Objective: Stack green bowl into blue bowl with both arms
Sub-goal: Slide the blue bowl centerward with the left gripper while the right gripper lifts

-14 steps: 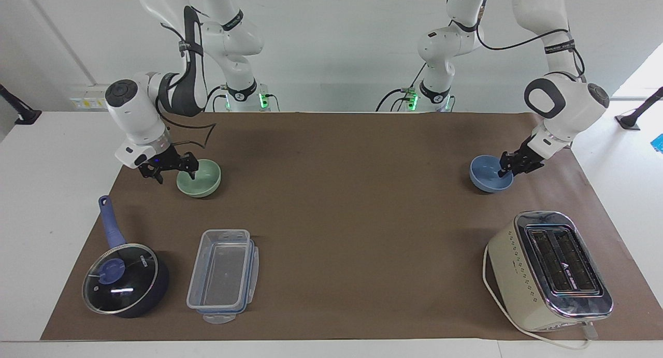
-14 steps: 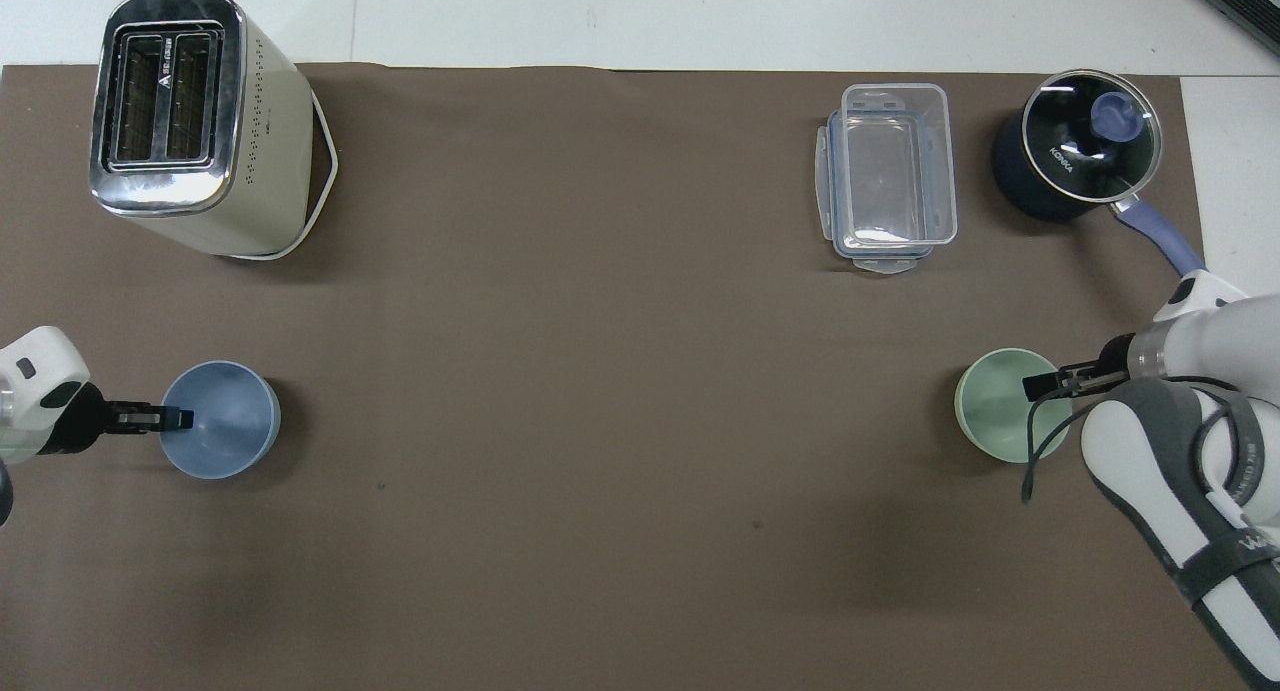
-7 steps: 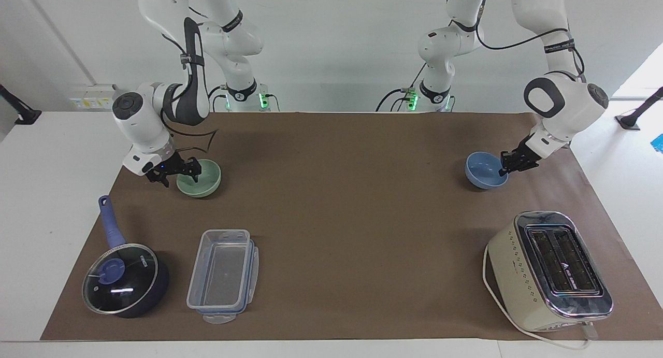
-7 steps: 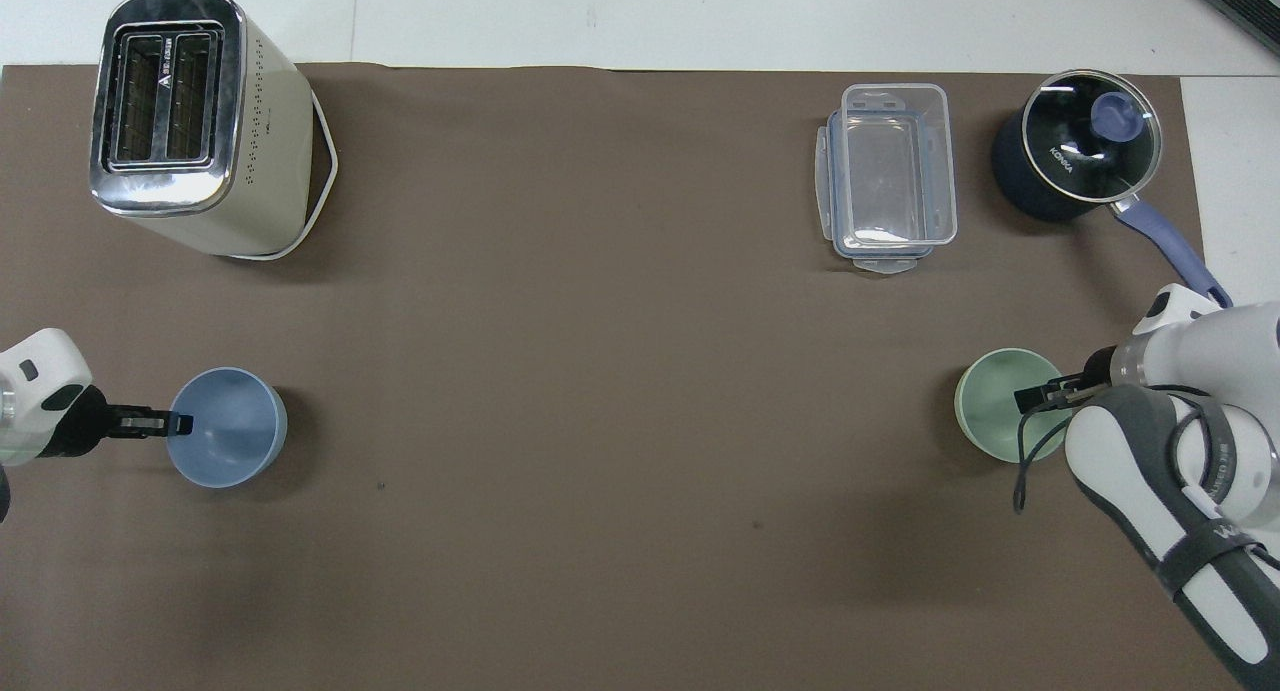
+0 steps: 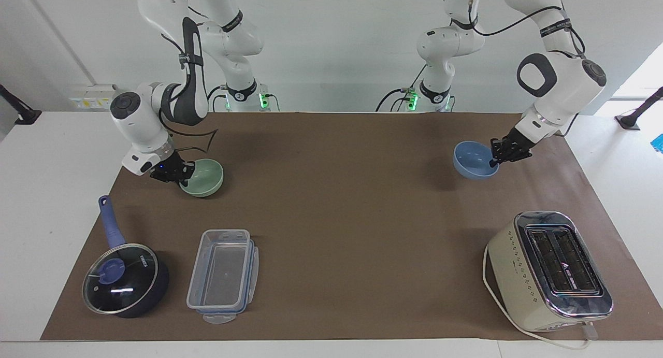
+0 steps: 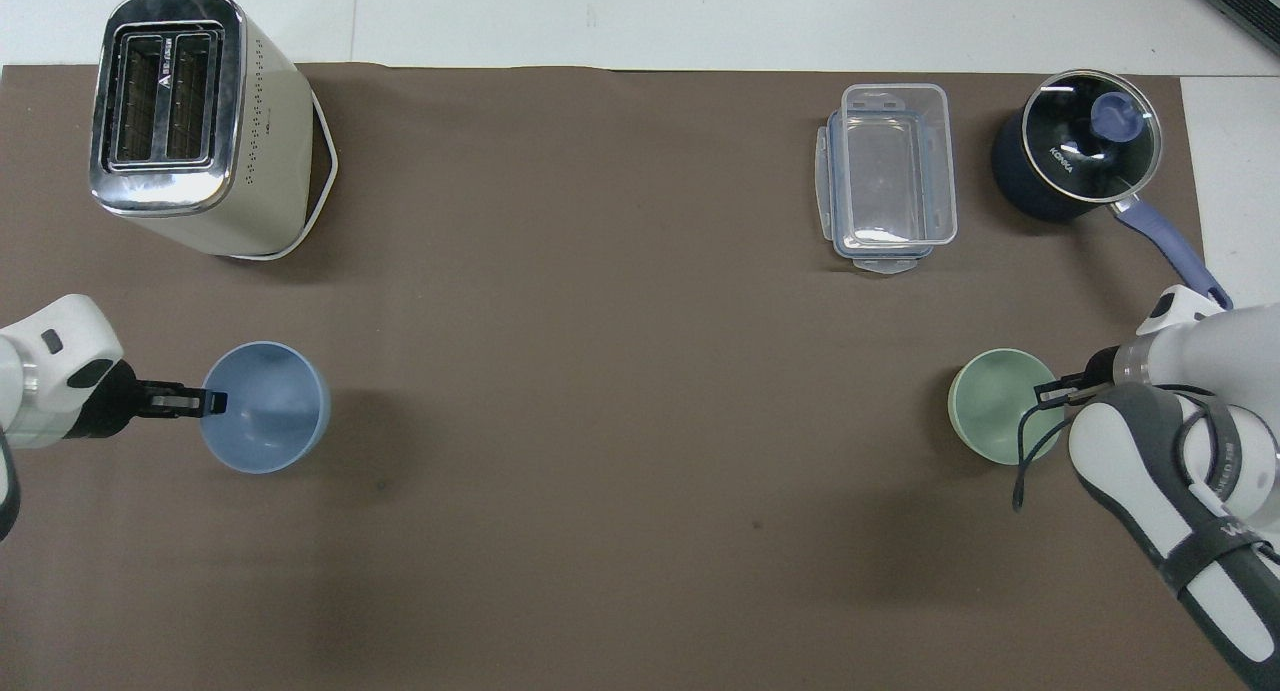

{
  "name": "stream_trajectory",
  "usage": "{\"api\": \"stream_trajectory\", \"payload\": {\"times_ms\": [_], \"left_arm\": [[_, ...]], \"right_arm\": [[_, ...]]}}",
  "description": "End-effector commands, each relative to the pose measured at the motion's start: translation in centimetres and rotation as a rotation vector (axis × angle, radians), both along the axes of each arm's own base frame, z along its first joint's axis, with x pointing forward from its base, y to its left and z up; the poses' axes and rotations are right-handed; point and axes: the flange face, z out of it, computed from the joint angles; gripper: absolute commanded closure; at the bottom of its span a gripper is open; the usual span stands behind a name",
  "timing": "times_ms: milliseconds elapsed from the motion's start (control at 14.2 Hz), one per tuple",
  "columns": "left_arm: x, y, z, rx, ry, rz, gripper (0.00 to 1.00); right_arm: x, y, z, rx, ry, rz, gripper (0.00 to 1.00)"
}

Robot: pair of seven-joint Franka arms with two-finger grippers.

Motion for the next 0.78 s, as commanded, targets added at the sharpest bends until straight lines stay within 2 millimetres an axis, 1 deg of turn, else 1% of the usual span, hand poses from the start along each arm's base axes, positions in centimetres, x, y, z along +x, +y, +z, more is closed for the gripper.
{"api": "stream_trajectory", "payload": {"times_ms": [0,141,212,282,353,424,494,565,635,706], "left_arm": [[0.3,-7.8,0.7,0.009,0.037,0.051,1.00],[-0.2,-13.5,0.9,0.024,0.031,0.094,1.00],[-0.6,-16.5,0.4,0.023,0.028,0.101,1.00],[-0.9,-19.2,-0.7,0.026,0.037,0.111,1.00],[-1.4,-22.0,-1.4,0.022,0.026,0.125,1.00],[-1.7,-24.3,-2.3,0.019,0.019,0.154,1.00],[-2.4,-26.6,-2.6,0.010,0.011,0.178,1.00],[-2.9,-28.2,-3.7,0.014,0.021,0.180,1.00],[-3.6,-29.5,-4.4,0.019,0.030,0.168,1.00],[-3.9,-30.2,-5.6,0.032,0.048,0.157,1.00]], "right_arm": [[-0.3,-0.4,-0.2,0.009,-0.011,-0.001,1.00],[0.0,-0.4,0.3,0.009,-0.019,0.002,1.00],[0.2,-0.4,1.0,0.009,-0.028,-0.002,1.00],[0.2,-0.4,1.9,0.012,-0.029,-0.001,1.00],[0.4,-0.5,3.4,0.012,-0.038,0.000,1.00],[0.5,-0.5,5.3,0.011,-0.055,0.005,1.00],[0.5,-0.5,7.1,0.010,-0.066,0.009,1.00],[0.4,-0.5,8.5,0.014,-0.065,0.011,1.00],[0.3,-0.4,9.7,0.024,-0.071,0.008,1.00],[-0.1,-0.4,10.9,0.044,-0.085,0.005,1.00]]}}
